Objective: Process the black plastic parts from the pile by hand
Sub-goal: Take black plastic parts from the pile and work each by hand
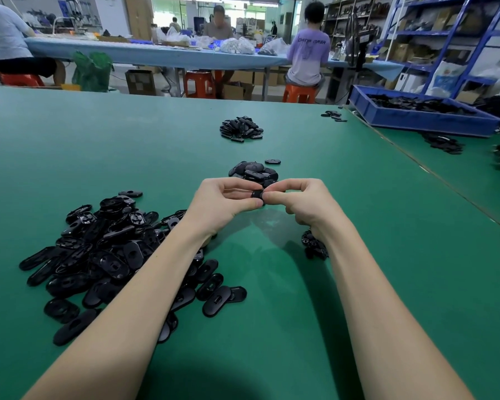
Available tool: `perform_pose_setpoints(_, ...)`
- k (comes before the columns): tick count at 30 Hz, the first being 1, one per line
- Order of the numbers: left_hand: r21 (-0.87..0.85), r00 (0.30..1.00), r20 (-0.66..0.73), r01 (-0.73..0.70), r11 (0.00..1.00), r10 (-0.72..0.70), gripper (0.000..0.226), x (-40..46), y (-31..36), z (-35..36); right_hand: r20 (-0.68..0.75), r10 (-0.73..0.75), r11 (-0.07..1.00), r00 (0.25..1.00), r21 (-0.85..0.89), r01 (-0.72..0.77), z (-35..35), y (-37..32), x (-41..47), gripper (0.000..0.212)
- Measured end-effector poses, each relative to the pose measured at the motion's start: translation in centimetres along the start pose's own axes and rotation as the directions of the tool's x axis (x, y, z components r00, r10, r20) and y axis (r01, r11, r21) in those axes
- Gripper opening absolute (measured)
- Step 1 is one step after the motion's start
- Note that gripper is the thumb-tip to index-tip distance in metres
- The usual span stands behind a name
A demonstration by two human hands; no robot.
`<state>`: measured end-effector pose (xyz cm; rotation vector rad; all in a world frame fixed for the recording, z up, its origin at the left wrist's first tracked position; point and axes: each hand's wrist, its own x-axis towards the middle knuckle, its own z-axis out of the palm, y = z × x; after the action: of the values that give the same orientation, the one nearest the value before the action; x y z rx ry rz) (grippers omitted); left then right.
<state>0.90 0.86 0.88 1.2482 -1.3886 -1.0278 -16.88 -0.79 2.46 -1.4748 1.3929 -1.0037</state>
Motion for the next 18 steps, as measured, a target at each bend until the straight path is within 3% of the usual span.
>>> perform_pose_setpoints(4, -0.016, 1.0, 0.005, -0.003, 1.0, 0.003, 0.029, 0.0, 0.0, 0.0, -0.03, 0.036, 0.999, 0.999, 0.004, -0.036, 0.1, -0.1, 0.0, 0.012)
perform_pose_setpoints(10, -0.048, 0.999, 0.053, 0.017, 0.999, -0.014, 0.025, -0.1, 0.0, 0.0, 0.038, 0.123, 0.991, 0.992, 0.055, -0.125, -0.6, 0.5, 0.0, 0.021)
perform_pose_setpoints(14, -0.17, 0.993, 0.055, 0.113, 0.979, -0.105, 0.015, 0.0, -0.2, 0.2, 0.058, 0.094, 0.993, 0.994, 0.072, -0.098, -0.4, 1.1, 0.2, 0.022)
perform_pose_setpoints(18, -0.159, 0.986, 0.039, 0.164, 0.974, -0.16, 0.014, 0.2, -0.6, 0.0, 0.081, 0.05, 0.996, 0.995, 0.065, -0.055, 0.2, 1.2, 0.3, 0.022)
